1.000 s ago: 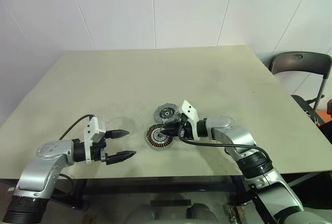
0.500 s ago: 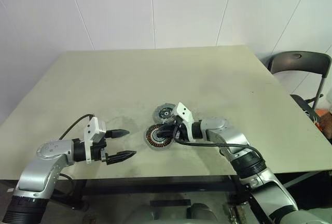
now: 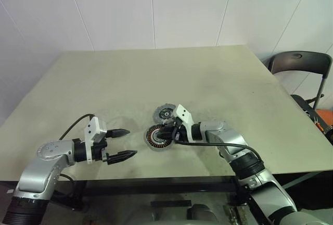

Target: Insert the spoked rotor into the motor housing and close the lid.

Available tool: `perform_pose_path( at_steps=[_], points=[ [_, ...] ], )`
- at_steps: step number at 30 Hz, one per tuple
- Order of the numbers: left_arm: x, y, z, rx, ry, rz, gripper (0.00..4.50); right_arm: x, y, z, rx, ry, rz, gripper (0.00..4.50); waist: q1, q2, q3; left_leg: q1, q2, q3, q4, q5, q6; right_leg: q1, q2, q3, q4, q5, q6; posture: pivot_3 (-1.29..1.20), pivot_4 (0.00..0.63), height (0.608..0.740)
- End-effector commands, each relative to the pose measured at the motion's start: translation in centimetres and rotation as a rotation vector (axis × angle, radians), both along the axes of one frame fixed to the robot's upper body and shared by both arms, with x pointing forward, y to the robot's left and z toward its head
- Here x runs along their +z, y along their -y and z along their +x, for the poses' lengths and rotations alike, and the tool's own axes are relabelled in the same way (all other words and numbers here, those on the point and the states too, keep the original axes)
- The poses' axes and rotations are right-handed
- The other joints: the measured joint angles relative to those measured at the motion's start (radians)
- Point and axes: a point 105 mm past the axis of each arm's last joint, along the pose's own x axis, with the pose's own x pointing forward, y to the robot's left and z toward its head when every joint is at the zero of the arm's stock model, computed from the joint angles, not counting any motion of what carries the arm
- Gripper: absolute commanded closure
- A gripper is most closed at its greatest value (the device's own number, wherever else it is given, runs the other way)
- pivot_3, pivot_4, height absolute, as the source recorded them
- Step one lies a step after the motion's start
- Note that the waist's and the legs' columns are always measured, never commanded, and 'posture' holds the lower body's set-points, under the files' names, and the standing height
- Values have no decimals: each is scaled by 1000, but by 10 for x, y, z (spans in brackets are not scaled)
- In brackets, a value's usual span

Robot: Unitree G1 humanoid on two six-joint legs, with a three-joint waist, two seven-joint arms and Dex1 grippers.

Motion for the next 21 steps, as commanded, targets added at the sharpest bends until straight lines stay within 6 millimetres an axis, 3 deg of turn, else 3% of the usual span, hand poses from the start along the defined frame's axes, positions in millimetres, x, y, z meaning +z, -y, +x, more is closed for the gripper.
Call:
perform_pose_path(
  at_steps=[1, 3, 14, 21],
  points=[
    [8, 2, 0, -22, 40, 5, 0, 11, -3, 1, 12, 23, 31, 3847, 0, 0, 0, 0, 0, 0, 0, 0, 0, 0, 0, 0, 0, 0, 0, 0, 0, 740],
    [8, 2, 0, -21, 41, 6, 0, 11, -4, -1, 21, 12, 36, 3847, 0, 0, 0, 0, 0, 0, 0, 0, 0, 0, 0, 0, 0, 0, 0, 0, 0, 740],
    [5, 0, 1, -15, 43, 9, 0, 18, -4, 4, 2, 51, 52, 36, 0, 0, 0, 0, 0, 0, 0, 0, 0, 0, 0, 0, 0, 0, 0, 0, 0, 740],
    [3, -1, 1, -16, 41, 9, 0, 43, -10, -3, 60, 62, 123, 10, 0, 0, 0, 0, 0, 0, 0, 0, 0, 0, 0, 0, 0, 0, 0, 0, 0, 740]
  ],
)
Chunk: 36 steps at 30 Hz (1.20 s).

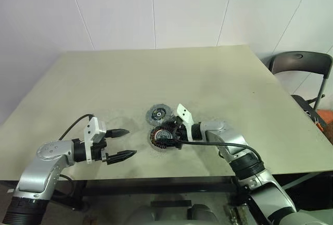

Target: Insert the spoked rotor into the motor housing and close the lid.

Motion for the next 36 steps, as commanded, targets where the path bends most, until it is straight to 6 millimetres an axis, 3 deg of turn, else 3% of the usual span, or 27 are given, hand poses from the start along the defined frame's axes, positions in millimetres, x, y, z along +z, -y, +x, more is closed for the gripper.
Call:
perform_pose_path(
  at_steps=[1, 4, 7, 17, 19, 25, 28, 30, 34, 36],
  points=[
    [5, 1, 1, -23, 36, 10, 0, 32, -8, -3, 60, 61, 72, 10, 0, 0, 0, 0, 0, 0, 0, 0, 0, 0, 0, 0, 0, 0, 0, 0, 0, 740],
    [4, 2, 1, -25, 37, 9, 0, 40, -9, -3, 56, 56, 99, 10, 0, 0, 0, 0, 0, 0, 0, 0, 0, 0, 0, 0, 0, 0, 0, 0, 0, 740],
    [4, 2, 1, -27, 38, 8, 0, 37, -4, 5, 8, 82, 81, 574, 0, 0, 0, 0, 0, 0, 0, 0, 0, 0, 0, 0, 0, 0, 0, 0, 0, 740],
    [5, 3, 3, -29, 38, 12, 0, 22, 2, 7, -10, 82, 38, 3990, 0, 0, 0, 0, 0, 0, 0, 0, 0, -1, 0, 0, 0, 0, 0, 0, 0, 740],
    [5, 3, 3, -28, 39, 12, 0, 19, 3, 6, -7, 79, 31, 4482, 0, 0, 0, 0, 0, 0, 0, 0, 0, -1, 0, 0, 0, 0, 0, 0, 0, 740],
    [6, 3, 4, -28, 42, 12, 0, 6, 6, 3, 3, 57, -6, 4482, 0, 0, 0, -1, 0, 0, 0, 0, 0, -1, 0, 0, 0, 0, 0, 0, 0, 740],
    [8, 4, 4, -28, 45, 12, 0, -22, 16, -4, 15, 14, -105, 4482, 1, 0, 0, 0, 0, 0, 0, 0, 0, -1, 0, 0, 0, 0, 0, 0, 0, 740],
    [8, 4, 4, -29, 46, 13, 0, -29, 19, -8, 32, 10, -134, 4482, 1, 0, 0, -1, 0, 0, 0, 0, 0, -1, 0, 0, 0, 0, 0, 0, 0, 740],
    [9, 4, 4, -28, 47, 16, 0, -20, 17, 0, -14, 34, -83, 4482, 0, 0, 0, 1, 0, 0, 0, 0, 0, 1, 0, 0, 0, 0, 0, 0, 0, 740],
    [10, 4, 5, -30, 47, 18, 0, -6, 13, 5, -37, 42, -15, 4482, 0, 0, 0, 1, 0, 0, 0, 0, 0, 1, 0, 0, 0, 0, 0, 0, 0, 740]
  ],
)
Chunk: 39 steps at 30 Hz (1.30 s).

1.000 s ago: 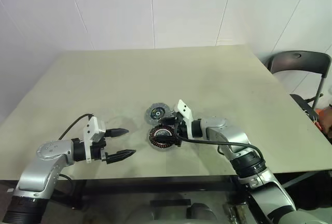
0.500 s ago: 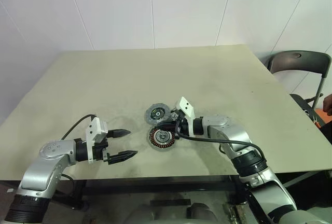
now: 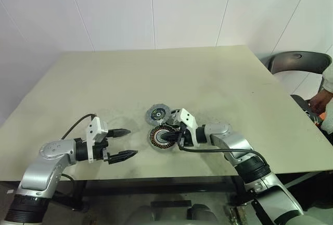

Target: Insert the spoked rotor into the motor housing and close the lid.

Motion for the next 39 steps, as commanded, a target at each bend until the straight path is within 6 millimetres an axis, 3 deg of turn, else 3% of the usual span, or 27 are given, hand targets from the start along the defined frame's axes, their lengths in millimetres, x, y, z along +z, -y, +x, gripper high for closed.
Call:
perform_pose_path(
  at_steps=[1, 5, 10, 15, 21, 23, 32, 36, 39],
  points=[
    [12, 1, 3, -16, 46, 13, 0, 21, -5, 10, -45, 22, 97, 4482, 0, 0, 0, 0, 0, 0, 0, 0, 0, 0, 0, 0, 0, 0, 0, 0, 0, 740],
    [12, 2, 4, -18, 46, 15, 0, 44, -9, 19, -74, 42, 195, 4482, 0, 0, 0, -2, 0, 0, -1, 0, 0, -2, 0, 0, 0, 0, 0, 0, 0, 740],
    [12, 2, 5, -18, 46, 16, 0, 45, -14, 15, -35, 47, 185, 4482, 0, 0, 0, -2, 0, 0, -1, 0, 0, -3, 0, 0, 0, 0, 0, 0, 0, 740],
    [12, 2, 5, -15, 46, 15, 0, 31, -17, 9, -12, 28, 131, 4482, -1, 0, 0, -2, 0, 0, -1, 0, 0, -3, 0, 0, 0, 0, 0, 0, 0, 740],
    [12, 2, 5, -14, 44, 16, 0, -12, -3, 5, -1, 18, -75, 4482, 0, 0, 0, -2, 0, 0, -1, 0, 0, -3, 0, 0, 0, 0, 0, 0, 0, 740],
    [12, 1, 5, -13, 44, 16, 0, -6, -5, 10, -41, 20, -33, 4482, 0, 0, 0, -1, 0, 0, -1, 0, 0, -2, 0, 0, 0, 0, 0, 0, 0, 740],
    [12, 1, 5, -14, 46, 20, 0, 57, -15, 29, -119, 75, 241, 4482, -1, 1, 0, -2, 0, 0, -1, 0, 0, -3, 0, 0, 0, 0, 0, 0, 0, 740],
    [12, 2, 5, -14, 48, 19, 0, 65, -12, 24, -79, 76, 251, 4482, -1, 1, 0, -2, 0, 0, -2, 0, 0, -3, 0, 0, 0, 0, -1, 0, 0, 740],
    [13, 2, 6, -14, 50, 19, 0, 57, -13, 15, -26, 55, 221, 4482, -1, 1, 1, -2, 0, 0, -2, 0, 0, -3, 0, 0, 0, 0, -1, 0, 0, 740]
  ],
)
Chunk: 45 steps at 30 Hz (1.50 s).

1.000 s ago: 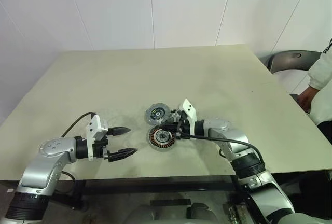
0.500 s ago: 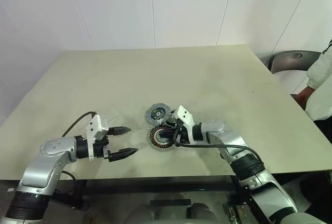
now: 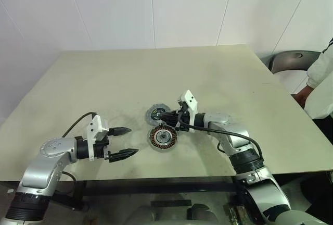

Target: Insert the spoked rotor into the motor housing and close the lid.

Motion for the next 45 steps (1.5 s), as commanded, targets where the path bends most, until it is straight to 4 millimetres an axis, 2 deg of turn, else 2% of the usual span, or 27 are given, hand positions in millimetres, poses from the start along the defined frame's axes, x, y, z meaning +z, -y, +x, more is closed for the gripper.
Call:
perform_pose_path(
  at_steps=[1, 4, 7, 10, 13, 20, 24, 30, 34, 37, 41, 45],
  points=[
    [10, 0, 3, -9, 40, 17, 0, 4, -5, -12, 77, 23, -9, 4482, 0, 0, 0, 0, 0, 0, 0, 0, 0, 0, 0, 0, 0, 0, 0, 0, 0, 740],
    [11, 0, 3, -7, 42, 14, 0, -13, -3, -18, 88, -24, -47, 4482, 0, 0, 0, 0, 0, 0, 0, 0, 0, 0, 0, 0, 0, 0, 0, 0, 0, 740],
    [11, 1, 3, -5, 43, 13, 0, -39, 2, -24, 90, -70, -125, 4482, 0, 0, 0, 0, 0, 0, 0, 0, 0, 0, 0, 0, 0, 0, 0, 0, 0, 740],
    [12, 2, 3, -3, 42, 15, 0, -58, 9, -23, 59, -82, -205, 4482, -2, 0, 0, 0, 0, 0, 0, 0, 0, 0, 0, 0, 0, 0, 0, 0, 0, 740],
    [13, 2, 2, 0, 42, 18, 0, -48, 6, -17, 39, -55, -175, 4482, 0, 0, 0, 2, 0, 0, 0, 0, 0, 2, 0, 0, 0, 0, 0, 0, 0, 740],
    [15, 3, 3, 1, 43, 23, 0, 2, -4, -2, 8, 17, 18, 4482, -1, 0, 0, 0, 0, 0, 0, 0, 0, 0, 0, 0, 0, 0, 0, 0, 0, 740],
    [15, 4, 3, 0, 44, 22, 0, 9, -9, -7, 45, 27, 32, 4482, -1, 0, 0, 0, 0, 0, 0, 0, 0, 0, 0, 0, 0, 0, 0, 0, 0, 740],
    [16, 3, 3, 2, 46, 21, 0, 7, -9, -10, 57, 26, 23, 4482, 0, 0, 0, 0, 0, 0, 0, 0, 0, 0, 0, 0, 0, 0, 0, 0, 0, 740],
    [18, 2, 3, 8, 49, 22, 0, 22, 12, -7, 6, 2, 74, 4482, 1, 0, 0, 0, 0, 0, 0, 0, 0, 0, 0, 0, 0, 0, 0, 0, 0, 740],
    [18, 1, 3, 8, 49, 26, 0, 38, 38, -3, -69, 17, 111, 4482, 3, 0, 0, -1, 0, 0, 0, 0, 0, 0, 0, 0, -1, 0, 0, 0, 0, 740],
    [18, 1, 2, 4, 47, 26, 0, 46, 68, -4, -166, -28, 137, 4482, 2, 0, 0, -1, 0, 0, 0, 0, 0, 0, 0, 0, -1, 0, 0, 0, 0, 740],
    [19, 2, 3, 6, 55, 13, 0, 36, 94, 2, -333, -87, 78, 3567, 1, 0, 1, -1, 1, 1, 0, 0, 0, 0, -1, 0, -1, 0, 0, 0, 0, 740]
  ],
)
